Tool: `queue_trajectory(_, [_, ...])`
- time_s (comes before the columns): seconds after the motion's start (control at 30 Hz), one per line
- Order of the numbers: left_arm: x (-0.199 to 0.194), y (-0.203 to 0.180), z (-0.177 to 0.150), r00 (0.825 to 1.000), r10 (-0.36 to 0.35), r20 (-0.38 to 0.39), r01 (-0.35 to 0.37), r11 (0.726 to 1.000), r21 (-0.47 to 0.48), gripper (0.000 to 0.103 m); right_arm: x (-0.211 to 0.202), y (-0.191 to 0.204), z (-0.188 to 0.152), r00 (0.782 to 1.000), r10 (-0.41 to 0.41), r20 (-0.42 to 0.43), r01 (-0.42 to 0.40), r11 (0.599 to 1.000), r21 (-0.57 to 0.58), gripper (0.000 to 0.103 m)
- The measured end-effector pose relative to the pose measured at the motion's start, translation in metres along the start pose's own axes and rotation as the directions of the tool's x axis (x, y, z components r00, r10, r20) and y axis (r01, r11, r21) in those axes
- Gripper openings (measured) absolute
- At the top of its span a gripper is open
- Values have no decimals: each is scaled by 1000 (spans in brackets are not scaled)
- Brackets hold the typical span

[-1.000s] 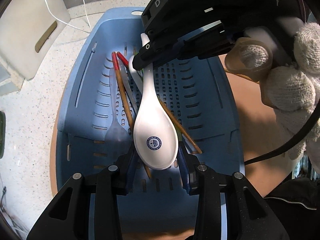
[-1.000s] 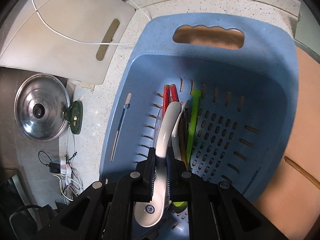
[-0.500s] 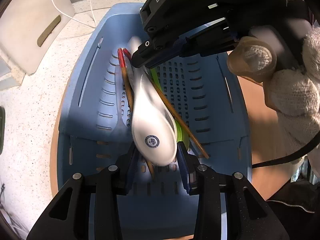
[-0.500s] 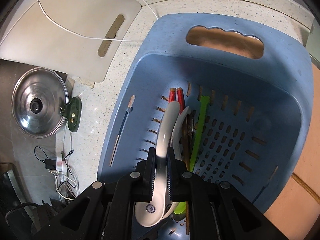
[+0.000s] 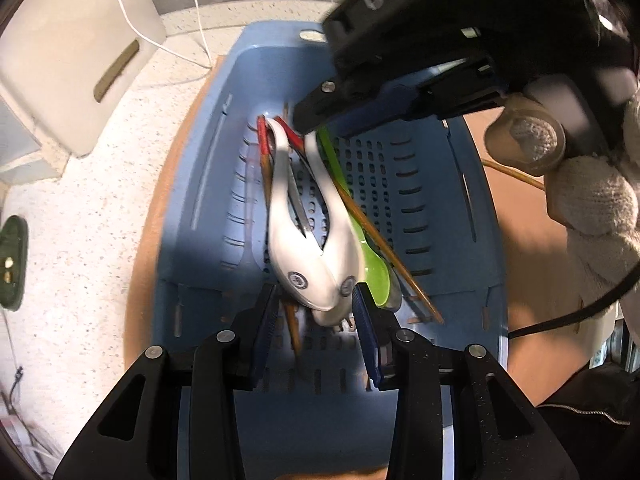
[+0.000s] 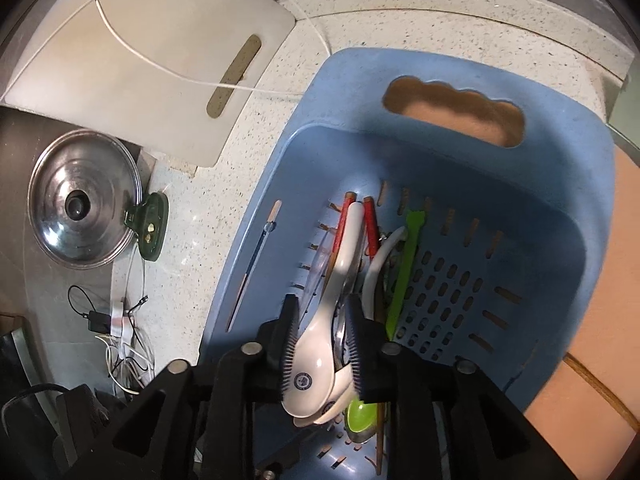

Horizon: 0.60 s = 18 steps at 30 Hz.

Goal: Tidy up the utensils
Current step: 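Lower the white spoon into the blue basket and open both tools, then move both tools back over the two red-tipped chopsticks on the mat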

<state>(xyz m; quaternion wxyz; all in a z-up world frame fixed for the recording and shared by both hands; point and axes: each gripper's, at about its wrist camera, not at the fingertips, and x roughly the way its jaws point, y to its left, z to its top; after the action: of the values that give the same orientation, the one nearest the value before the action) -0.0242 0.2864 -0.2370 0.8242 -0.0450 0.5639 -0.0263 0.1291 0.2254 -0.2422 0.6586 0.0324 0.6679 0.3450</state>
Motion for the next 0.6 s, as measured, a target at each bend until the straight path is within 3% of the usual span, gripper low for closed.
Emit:
queue_trajectory(0.3, [-31,4,3,998,23,51,-24,999,23,37,-41,-13,-11,997,-13,74,15,999,-32,36])
queue_trajectory(0.6, [-47,-30,20,995,-9,97,-2,994,112,37,-105,-41,-52,976,-38,216,47,998,-38,46])
